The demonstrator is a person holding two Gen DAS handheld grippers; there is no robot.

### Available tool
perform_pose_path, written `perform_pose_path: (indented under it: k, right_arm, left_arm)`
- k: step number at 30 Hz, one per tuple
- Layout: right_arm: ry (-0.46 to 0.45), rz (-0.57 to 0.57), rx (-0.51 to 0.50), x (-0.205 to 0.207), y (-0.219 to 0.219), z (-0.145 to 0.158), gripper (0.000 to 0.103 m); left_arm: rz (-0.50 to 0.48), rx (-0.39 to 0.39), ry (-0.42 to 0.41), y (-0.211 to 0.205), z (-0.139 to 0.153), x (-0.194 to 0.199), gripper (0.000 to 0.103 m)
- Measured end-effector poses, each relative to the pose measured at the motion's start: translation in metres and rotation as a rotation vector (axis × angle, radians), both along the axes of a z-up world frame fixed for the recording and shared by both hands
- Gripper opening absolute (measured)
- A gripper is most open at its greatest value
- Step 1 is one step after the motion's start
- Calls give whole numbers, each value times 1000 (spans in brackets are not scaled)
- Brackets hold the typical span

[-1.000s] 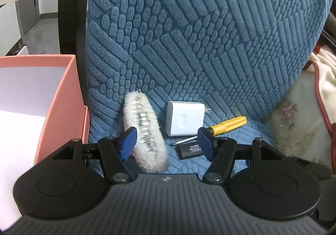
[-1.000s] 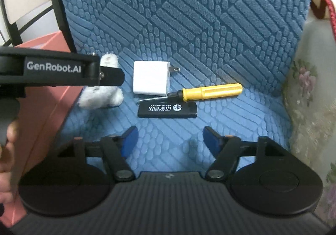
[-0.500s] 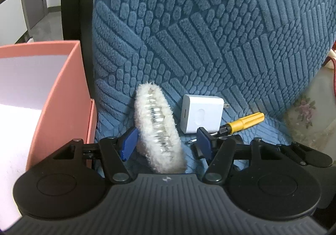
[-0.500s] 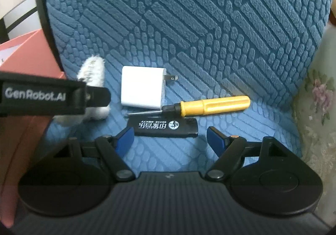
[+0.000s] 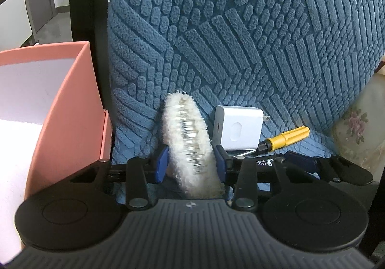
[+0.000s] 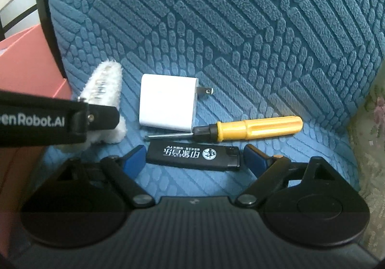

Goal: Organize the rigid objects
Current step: 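Grasp the white fuzzy brush with the left tool while the right tool grasps the black USB stick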

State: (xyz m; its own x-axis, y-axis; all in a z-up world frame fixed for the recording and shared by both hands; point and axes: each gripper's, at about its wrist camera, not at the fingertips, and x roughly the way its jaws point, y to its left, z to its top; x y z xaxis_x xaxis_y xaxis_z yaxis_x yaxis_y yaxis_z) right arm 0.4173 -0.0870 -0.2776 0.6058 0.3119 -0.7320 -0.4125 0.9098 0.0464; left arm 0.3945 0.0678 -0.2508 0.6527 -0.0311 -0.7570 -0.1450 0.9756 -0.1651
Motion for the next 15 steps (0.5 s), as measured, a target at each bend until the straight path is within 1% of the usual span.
perform_pose_path:
  k: [1,6,9,12,15]
  right_arm:
    - [1,-4,0,1,1,0,86]
    - [32,-47,0,-1,-6,9,86]
    - [33,-67,-39,-10,-5,20,86]
    - [12,-75,-42,-18,-7,30,86]
    - [22,-87,-40,-21,-10,33,86]
  left_arm:
    - [-2,1,1,0,0,0,46]
    - [-10,4,3,-3,0,-1,45]
    - [-18,8,2,-4,-1,-3,44]
    - [-34,38,2,-9,0,-6,44]
    - [-40,25,0,-11,1,-10,44]
